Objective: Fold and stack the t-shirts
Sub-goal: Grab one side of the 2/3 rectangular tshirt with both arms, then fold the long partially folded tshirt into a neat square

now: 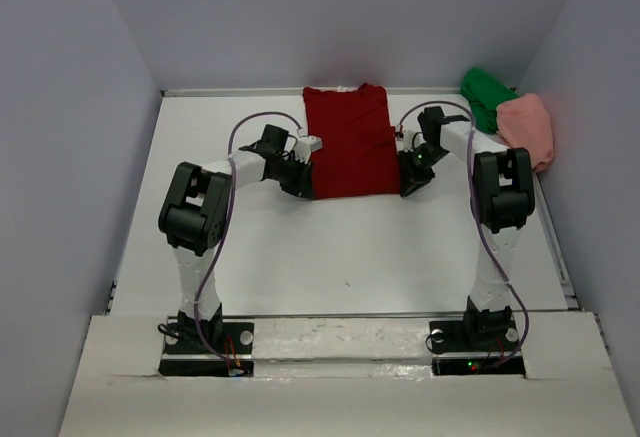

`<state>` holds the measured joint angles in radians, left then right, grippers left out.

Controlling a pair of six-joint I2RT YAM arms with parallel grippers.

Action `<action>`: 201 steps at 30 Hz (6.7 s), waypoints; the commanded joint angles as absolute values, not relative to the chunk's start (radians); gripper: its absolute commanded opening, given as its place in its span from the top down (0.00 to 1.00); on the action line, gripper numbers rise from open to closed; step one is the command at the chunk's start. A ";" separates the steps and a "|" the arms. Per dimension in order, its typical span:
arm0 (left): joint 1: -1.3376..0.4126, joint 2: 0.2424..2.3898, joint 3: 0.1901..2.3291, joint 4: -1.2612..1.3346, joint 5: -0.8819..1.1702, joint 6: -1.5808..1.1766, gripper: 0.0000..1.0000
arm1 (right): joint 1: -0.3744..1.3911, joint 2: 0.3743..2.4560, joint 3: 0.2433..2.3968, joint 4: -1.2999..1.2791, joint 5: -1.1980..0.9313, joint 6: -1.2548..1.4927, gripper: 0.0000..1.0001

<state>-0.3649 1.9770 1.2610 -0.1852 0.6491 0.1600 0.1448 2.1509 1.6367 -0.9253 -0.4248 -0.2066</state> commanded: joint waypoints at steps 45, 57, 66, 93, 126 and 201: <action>-0.367 1.766 1.287 -0.759 0.770 0.725 1.00 | 0.144 1.881 1.444 -1.060 -0.384 -0.362 1.00; -0.365 1.687 1.239 -1.043 0.814 1.043 1.00 | 0.163 1.755 1.408 -1.180 -0.348 -0.420 1.00; -0.365 1.615 1.246 -1.132 0.779 1.121 1.00 | 0.192 1.640 1.393 -1.281 -0.380 -0.479 1.00; -0.350 1.594 1.382 -0.894 0.658 0.905 1.00 | 0.192 1.654 1.494 -1.129 -0.288 -0.436 1.00; -0.273 1.723 1.519 -0.545 0.493 0.678 1.00 | 0.192 2.060 1.994 -1.008 -0.219 -0.380 1.00; 0.072 1.513 1.002 -0.011 0.419 0.341 0.01 | 0.658 2.095 1.834 -0.592 0.572 -0.594 0.58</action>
<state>0.0639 1.6184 1.0332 -0.1284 0.3935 0.3775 0.6754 2.0823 1.7645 -0.6502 0.3965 -0.5468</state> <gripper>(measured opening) 0.989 0.453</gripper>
